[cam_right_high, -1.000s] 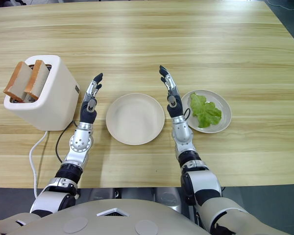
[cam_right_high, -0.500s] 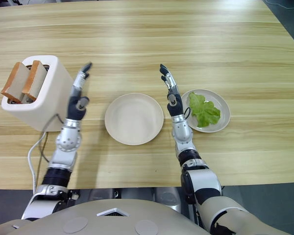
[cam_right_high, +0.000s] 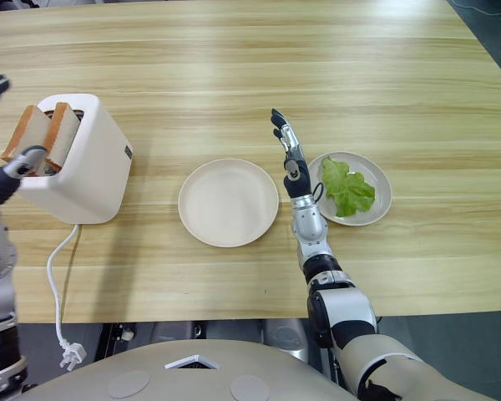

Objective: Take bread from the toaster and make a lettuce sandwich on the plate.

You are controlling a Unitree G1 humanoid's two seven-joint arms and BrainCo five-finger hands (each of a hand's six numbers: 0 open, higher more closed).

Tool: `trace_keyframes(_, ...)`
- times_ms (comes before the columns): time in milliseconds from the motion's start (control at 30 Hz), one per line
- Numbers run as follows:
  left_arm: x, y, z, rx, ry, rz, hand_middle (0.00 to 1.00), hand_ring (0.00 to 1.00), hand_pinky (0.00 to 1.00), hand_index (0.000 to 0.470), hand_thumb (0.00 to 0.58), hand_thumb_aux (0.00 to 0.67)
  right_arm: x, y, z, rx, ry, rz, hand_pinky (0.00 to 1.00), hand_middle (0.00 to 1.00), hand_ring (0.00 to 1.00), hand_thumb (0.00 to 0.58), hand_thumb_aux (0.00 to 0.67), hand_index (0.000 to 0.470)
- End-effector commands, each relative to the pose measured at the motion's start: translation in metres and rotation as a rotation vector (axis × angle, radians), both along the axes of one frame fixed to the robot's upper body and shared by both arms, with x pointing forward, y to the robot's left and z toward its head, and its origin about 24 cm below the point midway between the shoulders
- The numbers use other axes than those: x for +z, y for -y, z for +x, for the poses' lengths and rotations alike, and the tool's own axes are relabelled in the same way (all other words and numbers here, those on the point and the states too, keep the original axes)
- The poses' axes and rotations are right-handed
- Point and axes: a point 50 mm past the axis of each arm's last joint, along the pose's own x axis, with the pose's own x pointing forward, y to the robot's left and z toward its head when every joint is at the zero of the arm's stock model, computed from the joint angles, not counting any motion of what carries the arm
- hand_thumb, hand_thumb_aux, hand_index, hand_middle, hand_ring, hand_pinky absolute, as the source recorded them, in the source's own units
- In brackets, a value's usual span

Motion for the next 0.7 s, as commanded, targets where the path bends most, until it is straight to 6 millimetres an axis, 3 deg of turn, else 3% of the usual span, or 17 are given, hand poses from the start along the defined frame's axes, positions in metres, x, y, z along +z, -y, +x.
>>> trace_keyframes(33,-0.01,-0.019,0.001,0.087,-0.075,0.013,0.0,0.0,0.0,0.0,0.0,0.0,-0.002,-0.001,0.001,0.003,-0.016,-0.005,0.0,0.0,0.0,0.0,0.0,0.0)
trace_keyframes(267,-0.039,-0.059,0.012,0.227,-0.221,-0.016,0.0,0.0,0.0,0.0,0.0,0.0,-0.002,-0.003,0.001,0.007,-0.019,-0.009,0.0,0.0,0.0,0.0,0.0,0.0)
trace_keyframes(467,-0.049,-0.069,0.019,0.242,-0.253,-0.038,0.0,0.0,0.0,0.0,0.0,0.0,-0.002,-0.003,0.001,0.009,-0.018,-0.011,0.0,0.0,0.0,0.0,0.0,0.0)
trace_keyframes(700,-0.059,-0.066,0.022,0.23,-0.3,-0.031,0.0,0.0,0.0,0.0,0.0,0.0,-0.002,-0.002,0.001,0.011,-0.015,-0.014,0.0,0.0,0.0,0.0,0.0,0.0)
